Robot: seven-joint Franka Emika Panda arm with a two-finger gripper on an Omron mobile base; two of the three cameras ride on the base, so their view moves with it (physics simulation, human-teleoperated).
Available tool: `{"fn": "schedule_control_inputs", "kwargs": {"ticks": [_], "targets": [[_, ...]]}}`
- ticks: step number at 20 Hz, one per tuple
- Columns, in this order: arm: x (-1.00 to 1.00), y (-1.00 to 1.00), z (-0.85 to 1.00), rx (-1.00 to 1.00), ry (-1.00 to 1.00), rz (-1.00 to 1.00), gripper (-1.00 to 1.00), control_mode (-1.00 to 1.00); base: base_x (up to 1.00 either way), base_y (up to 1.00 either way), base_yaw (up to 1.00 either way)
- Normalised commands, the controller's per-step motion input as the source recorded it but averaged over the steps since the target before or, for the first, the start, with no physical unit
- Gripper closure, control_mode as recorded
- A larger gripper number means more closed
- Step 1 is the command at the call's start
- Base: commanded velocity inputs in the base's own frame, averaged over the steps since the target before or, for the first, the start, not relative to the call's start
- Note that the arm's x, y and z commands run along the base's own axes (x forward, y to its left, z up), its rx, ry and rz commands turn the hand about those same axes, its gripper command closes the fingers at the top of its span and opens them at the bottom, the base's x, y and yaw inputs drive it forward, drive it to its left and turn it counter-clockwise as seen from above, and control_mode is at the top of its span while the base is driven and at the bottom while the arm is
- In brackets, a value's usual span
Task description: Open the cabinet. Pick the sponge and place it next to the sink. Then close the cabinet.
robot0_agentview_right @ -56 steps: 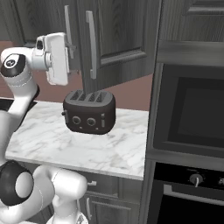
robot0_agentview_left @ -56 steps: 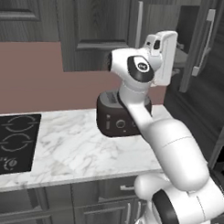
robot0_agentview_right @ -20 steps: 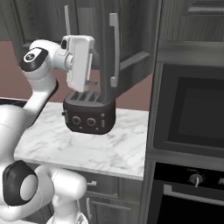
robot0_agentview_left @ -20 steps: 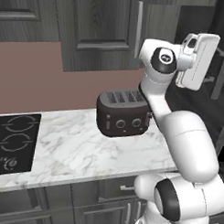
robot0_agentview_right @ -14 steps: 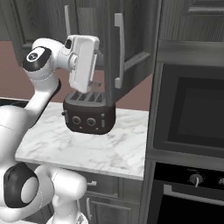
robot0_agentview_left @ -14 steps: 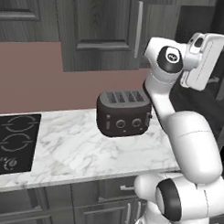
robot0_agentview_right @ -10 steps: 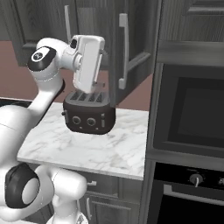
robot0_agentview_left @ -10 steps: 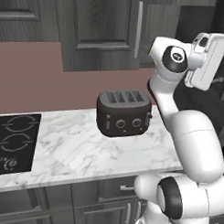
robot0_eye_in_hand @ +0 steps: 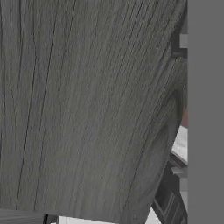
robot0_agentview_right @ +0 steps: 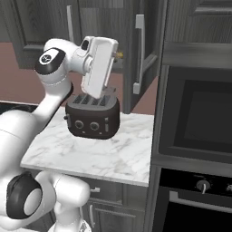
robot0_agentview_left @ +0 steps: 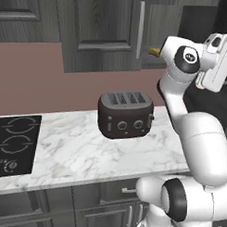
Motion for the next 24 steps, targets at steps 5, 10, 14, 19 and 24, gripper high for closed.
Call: {"fn": "schedule_control_inputs", "kwargs": {"ticks": [5, 10, 14, 19, 24], "targets": [[-0.25, 0.63, 0.00, 0.17, -0.14, 0.16, -1.00, -1.00, 0.00, 0.00, 0.00], [-0.02, 0.59, -0.01, 0.31, -0.27, 0.23, -1.00, -1.00, 0.00, 0.00, 0.00], [0.07, 0.43, -0.08, 0.43, -0.33, 0.24, -1.00, -1.00, 0.00, 0.00, 0.00], [0.23, 0.38, -0.32, 0.48, -0.33, 0.24, -1.00, -1.00, 0.00, 0.00, 0.00], [0.71, 0.17, -0.43, 0.40, -0.36, 0.21, -1.00, -1.00, 0.00, 0.00, 0.00]]}}
